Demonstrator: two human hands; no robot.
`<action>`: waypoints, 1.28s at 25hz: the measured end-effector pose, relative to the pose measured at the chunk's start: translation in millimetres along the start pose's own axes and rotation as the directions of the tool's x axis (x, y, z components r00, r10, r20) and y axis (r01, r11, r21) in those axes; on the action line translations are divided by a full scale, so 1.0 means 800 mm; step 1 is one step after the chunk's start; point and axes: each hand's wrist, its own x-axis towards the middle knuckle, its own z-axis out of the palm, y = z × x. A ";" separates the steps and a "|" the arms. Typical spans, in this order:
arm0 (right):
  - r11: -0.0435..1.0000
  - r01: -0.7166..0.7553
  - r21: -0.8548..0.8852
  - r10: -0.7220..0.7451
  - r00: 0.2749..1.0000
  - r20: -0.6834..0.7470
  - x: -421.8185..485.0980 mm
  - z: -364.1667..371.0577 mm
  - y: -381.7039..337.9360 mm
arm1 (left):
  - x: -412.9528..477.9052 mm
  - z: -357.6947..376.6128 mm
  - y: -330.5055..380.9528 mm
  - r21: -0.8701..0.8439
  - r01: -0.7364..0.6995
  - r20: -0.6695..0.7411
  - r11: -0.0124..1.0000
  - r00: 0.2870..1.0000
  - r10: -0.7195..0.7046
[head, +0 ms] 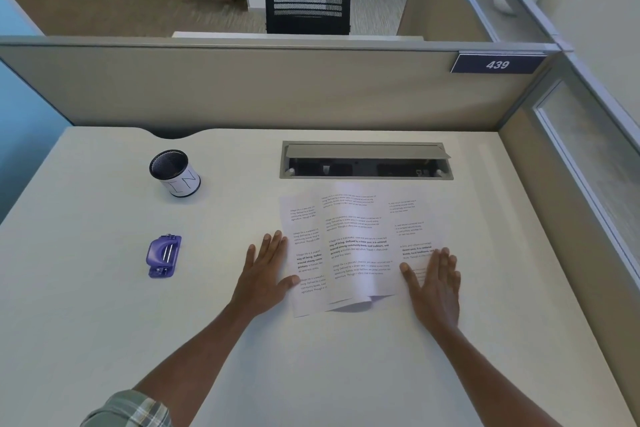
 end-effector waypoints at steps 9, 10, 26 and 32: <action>0.998 0.023 0.058 -0.023 1.000 -0.001 -0.019 0.022 -0.024 | -0.001 -0.001 -0.001 0.015 -0.011 -0.001 1.000 1.000 0.011; 0.998 0.027 0.053 -0.027 1.000 -0.002 -0.021 0.024 -0.025 | -0.001 -0.001 0.000 0.010 -0.012 -0.004 1.000 1.000 0.012; 0.997 0.073 -0.021 -0.073 0.997 0.003 -0.032 0.032 -0.029 | -0.013 0.021 0.029 0.041 0.006 0.015 0.999 1.000 -0.006; 0.997 0.082 0.018 -0.082 0.997 0.009 -0.036 0.032 -0.032 | -0.009 0.032 0.055 0.057 0.005 0.017 0.998 1.000 -0.006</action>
